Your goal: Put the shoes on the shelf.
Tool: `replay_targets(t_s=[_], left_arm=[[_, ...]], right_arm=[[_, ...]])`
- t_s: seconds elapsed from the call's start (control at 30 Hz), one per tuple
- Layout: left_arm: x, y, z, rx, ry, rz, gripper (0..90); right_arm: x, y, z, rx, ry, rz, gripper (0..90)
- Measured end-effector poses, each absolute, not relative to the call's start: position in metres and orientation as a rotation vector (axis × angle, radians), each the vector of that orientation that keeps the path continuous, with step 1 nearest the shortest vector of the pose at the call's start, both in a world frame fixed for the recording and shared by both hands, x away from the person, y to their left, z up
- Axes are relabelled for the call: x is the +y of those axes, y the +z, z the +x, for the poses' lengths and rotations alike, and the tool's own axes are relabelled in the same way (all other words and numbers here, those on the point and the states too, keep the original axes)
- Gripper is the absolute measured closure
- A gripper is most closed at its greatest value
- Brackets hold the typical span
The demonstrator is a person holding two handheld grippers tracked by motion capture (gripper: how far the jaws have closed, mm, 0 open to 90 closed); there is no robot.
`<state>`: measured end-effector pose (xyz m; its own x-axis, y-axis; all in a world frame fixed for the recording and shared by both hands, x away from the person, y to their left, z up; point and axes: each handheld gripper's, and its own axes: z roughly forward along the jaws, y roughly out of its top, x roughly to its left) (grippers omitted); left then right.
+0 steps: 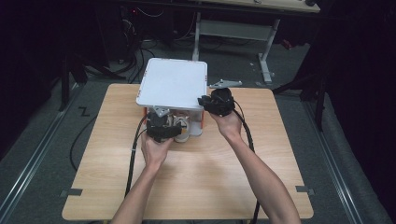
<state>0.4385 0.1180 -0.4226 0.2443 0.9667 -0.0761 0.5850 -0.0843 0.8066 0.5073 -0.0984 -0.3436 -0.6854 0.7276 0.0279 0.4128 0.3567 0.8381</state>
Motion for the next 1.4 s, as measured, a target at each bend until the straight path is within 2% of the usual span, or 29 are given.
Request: replay_targets(t_s=[0.4, 0.77, 1.4], left_arm=[[0.115, -0.442, 0.406, 1.508, 0.604, 1.837, 18.3], [0.103, -0.458, 0.421, 1.606, 0.597, 1.833, 17.5], [0.106, -0.463, 0.446, 1.636, 0.644, 1.754, 25.9]], right_arm=[[-0.086, -0.347, 0.511, 2.278, 1.199, 0.983, 74.9], [-0.087, -0.347, 0.510, 2.276, 1.189, 0.973, 74.5], [-0.087, -0.347, 0.510, 2.274, 1.192, 0.972, 74.8]])
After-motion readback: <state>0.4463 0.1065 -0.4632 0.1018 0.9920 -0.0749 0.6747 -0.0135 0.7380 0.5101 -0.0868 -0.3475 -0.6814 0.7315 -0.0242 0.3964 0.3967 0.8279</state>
